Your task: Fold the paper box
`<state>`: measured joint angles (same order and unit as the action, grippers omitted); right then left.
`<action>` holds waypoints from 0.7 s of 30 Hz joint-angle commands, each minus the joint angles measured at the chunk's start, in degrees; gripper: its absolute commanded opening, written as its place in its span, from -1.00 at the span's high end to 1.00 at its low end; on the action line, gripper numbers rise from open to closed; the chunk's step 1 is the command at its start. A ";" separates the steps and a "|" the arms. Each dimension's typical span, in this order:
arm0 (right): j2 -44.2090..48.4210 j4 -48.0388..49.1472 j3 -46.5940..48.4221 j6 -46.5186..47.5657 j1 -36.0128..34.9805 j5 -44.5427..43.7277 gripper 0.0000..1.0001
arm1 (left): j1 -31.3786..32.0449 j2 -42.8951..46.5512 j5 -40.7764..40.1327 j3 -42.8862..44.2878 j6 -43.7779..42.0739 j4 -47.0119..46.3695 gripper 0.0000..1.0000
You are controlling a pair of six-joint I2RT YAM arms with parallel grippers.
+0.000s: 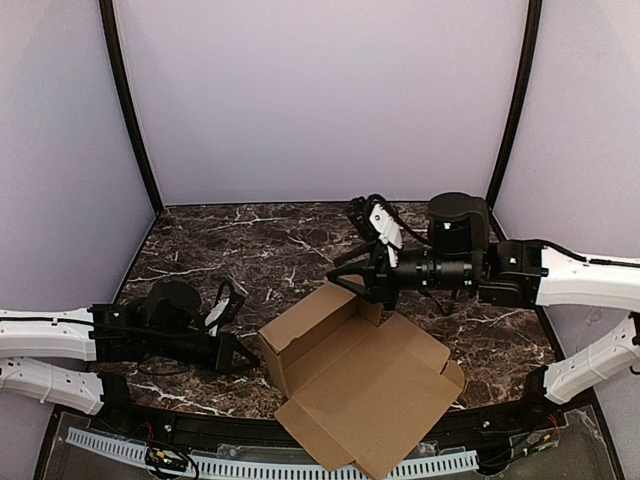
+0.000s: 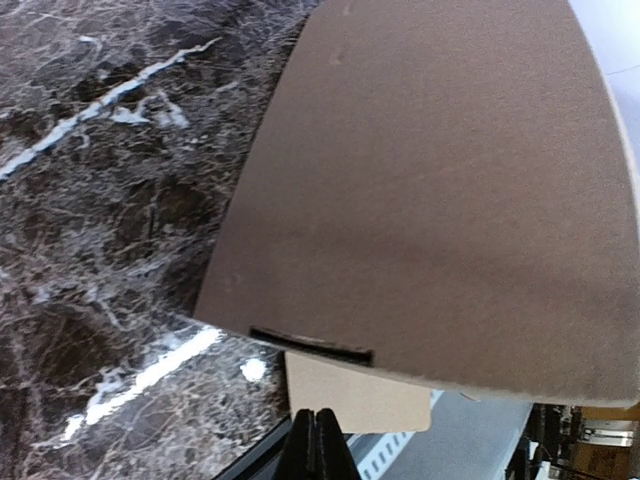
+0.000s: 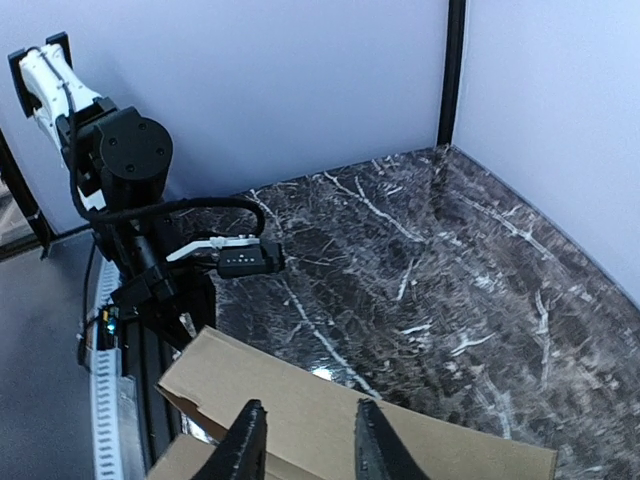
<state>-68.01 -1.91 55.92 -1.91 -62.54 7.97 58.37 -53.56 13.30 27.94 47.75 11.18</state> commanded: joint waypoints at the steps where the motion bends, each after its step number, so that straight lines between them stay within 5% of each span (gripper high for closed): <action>1: -6.43 0.22 3.48 -4.54 -2.46 1.05 0.53 | 0.39 -0.35 5.72 -1.83 4.41 -11.51 0.99; 8: -12.45 9.03 4.33 -8.19 -3.98 5.12 1.00 | 0.48 -0.95 7.90 -4.04 7.05 -16.95 0.99; 21: -19.76 18.08 1.86 -13.47 -8.19 9.63 1.00 | 0.99 -3.40 6.71 -8.25 10.39 -24.17 0.99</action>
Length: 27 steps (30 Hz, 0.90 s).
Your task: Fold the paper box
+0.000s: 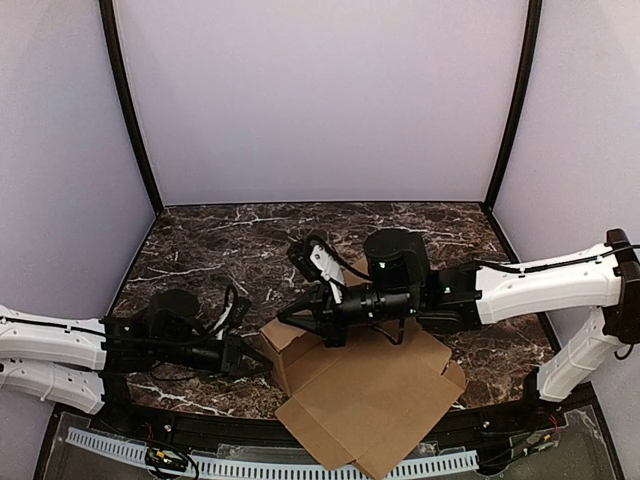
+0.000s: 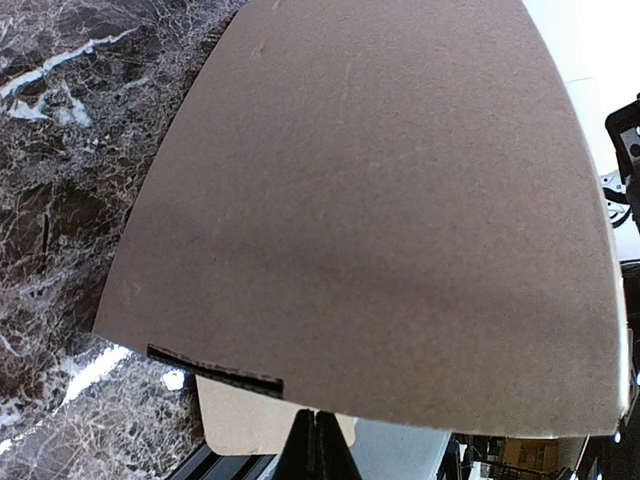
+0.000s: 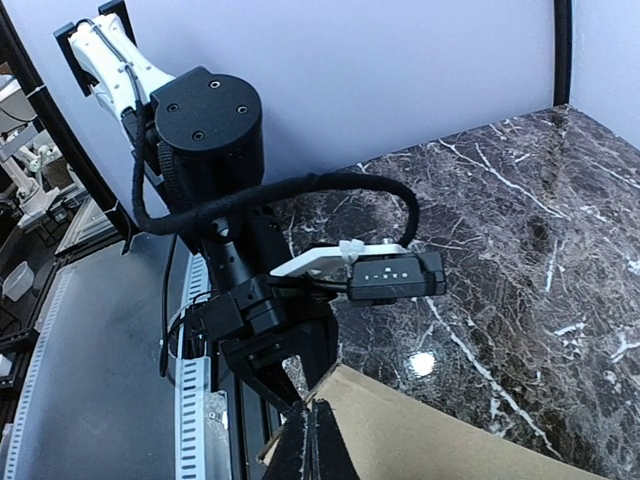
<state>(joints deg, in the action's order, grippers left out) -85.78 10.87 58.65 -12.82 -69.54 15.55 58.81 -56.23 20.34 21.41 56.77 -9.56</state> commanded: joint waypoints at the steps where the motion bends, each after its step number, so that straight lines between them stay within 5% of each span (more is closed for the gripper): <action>1: -2.45 5.85 -1.16 -2.88 -1.43 2.23 1.00 | 0.54 -1.01 -0.66 -2.09 1.62 -4.15 0.99; 27: -8.12 4.77 -4.51 -5.90 -5.33 -0.66 1.00 | 0.66 -8.40 -5.47 -3.28 3.69 -15.97 0.99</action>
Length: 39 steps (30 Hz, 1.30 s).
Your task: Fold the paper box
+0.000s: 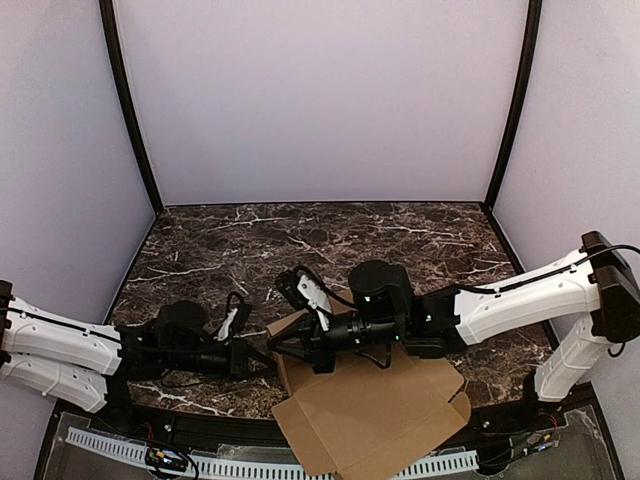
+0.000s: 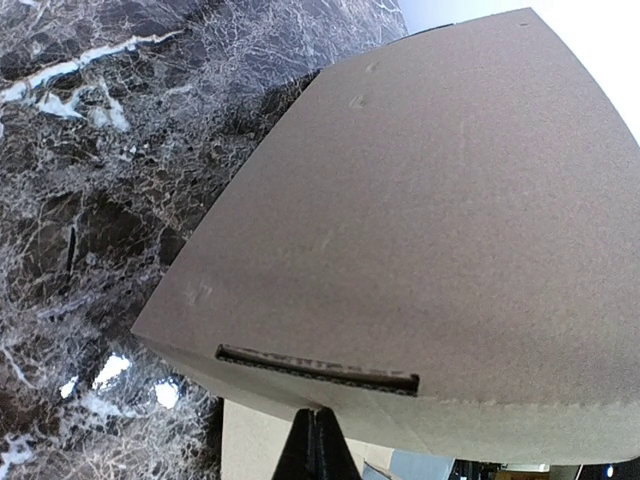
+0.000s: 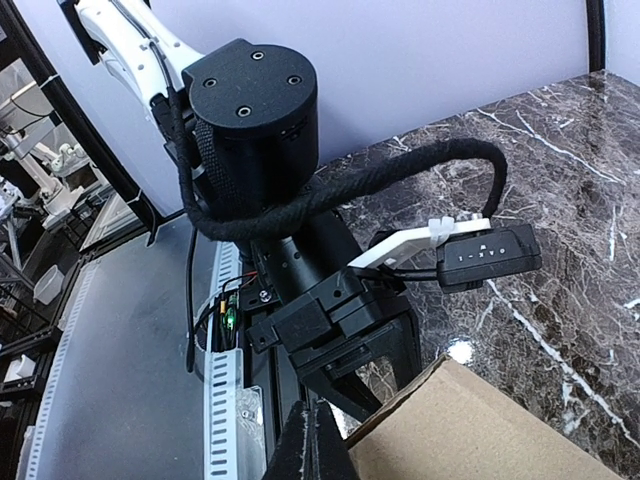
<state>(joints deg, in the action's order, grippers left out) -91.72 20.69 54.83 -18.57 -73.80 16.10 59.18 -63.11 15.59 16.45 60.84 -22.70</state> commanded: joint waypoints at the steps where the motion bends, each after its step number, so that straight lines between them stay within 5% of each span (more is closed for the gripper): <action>1: -2.37 -5.51 -0.54 -0.14 -1.08 -1.26 1.00 | 0.32 -2.18 -0.65 2.23 -0.55 -3.22 0.99; 30: -1.41 -10.15 -6.75 -3.76 -1.64 -6.78 1.00 | 0.35 -15.18 2.18 12.17 -2.82 -6.88 0.99; 39: 5.61 -15.25 -1.98 0.46 -1.68 -13.65 0.96 | 0.32 -14.22 1.66 14.26 -5.32 -2.13 0.99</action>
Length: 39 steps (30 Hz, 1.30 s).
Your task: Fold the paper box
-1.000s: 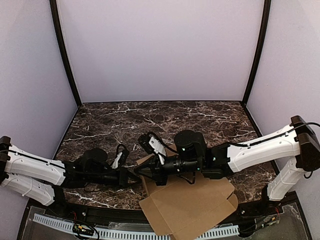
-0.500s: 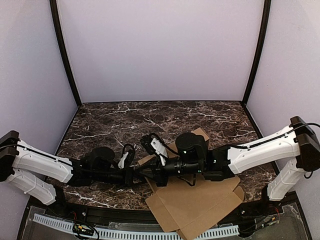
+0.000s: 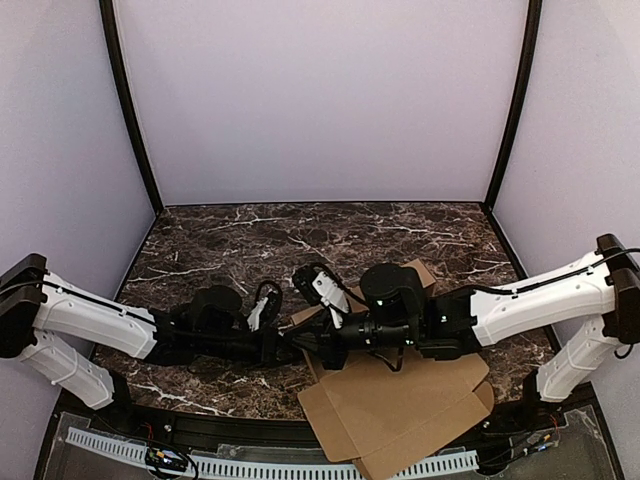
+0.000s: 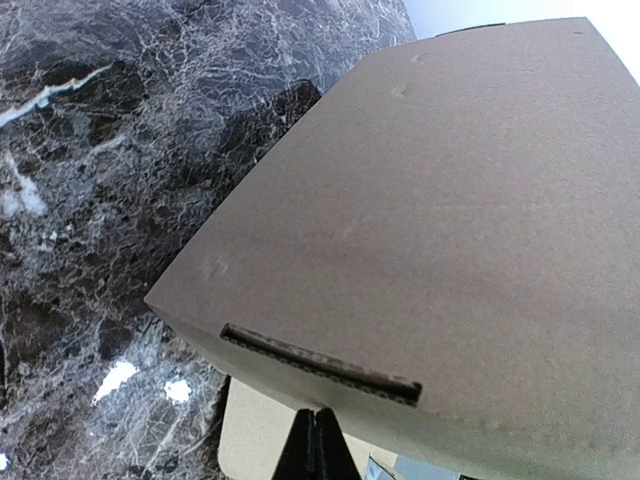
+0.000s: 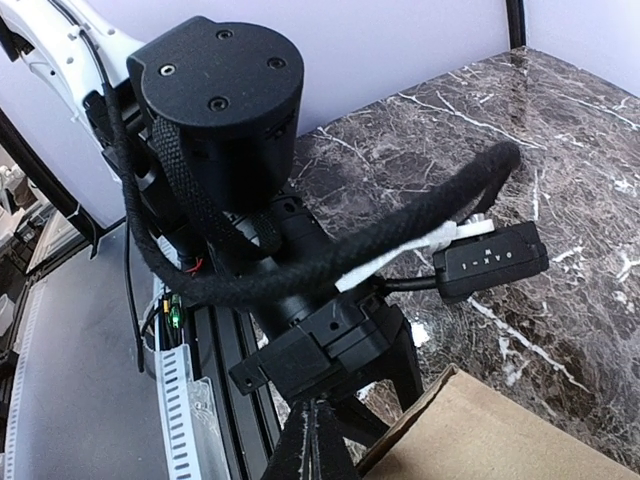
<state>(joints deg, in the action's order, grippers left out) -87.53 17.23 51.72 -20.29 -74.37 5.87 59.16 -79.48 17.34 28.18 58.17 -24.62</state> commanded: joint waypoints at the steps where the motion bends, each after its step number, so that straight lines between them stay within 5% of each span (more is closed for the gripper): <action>1: 2.91 -12.61 1.62 2.96 -1.07 -4.35 0.92 | 0.28 2.54 -0.66 2.59 -3.03 0.69 0.99; 16: 21.78 -26.93 1.19 16.54 0.13 -20.65 -0.30 | 0.18 12.48 -6.98 8.97 -16.12 29.56 0.98; 19: 24.89 -29.12 -0.31 19.11 0.66 -23.58 -0.54 | 0.65 13.42 -7.02 8.71 -16.53 30.43 0.66; 26: 30.07 -35.66 -0.22 18.66 5.72 -25.98 -0.75 | 6.57 10.85 -11.12 11.72 -18.19 30.41 0.06; 39: 36.25 -49.32 -5.03 -0.40 16.66 -25.43 -0.82 | 14.40 5.00 -23.39 13.28 -17.19 30.03 -0.24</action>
<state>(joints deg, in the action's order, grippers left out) -53.65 -26.04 49.71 -12.88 -59.05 -19.31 73.21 -73.63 -0.97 39.94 41.36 3.97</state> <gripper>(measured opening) 0.910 0.608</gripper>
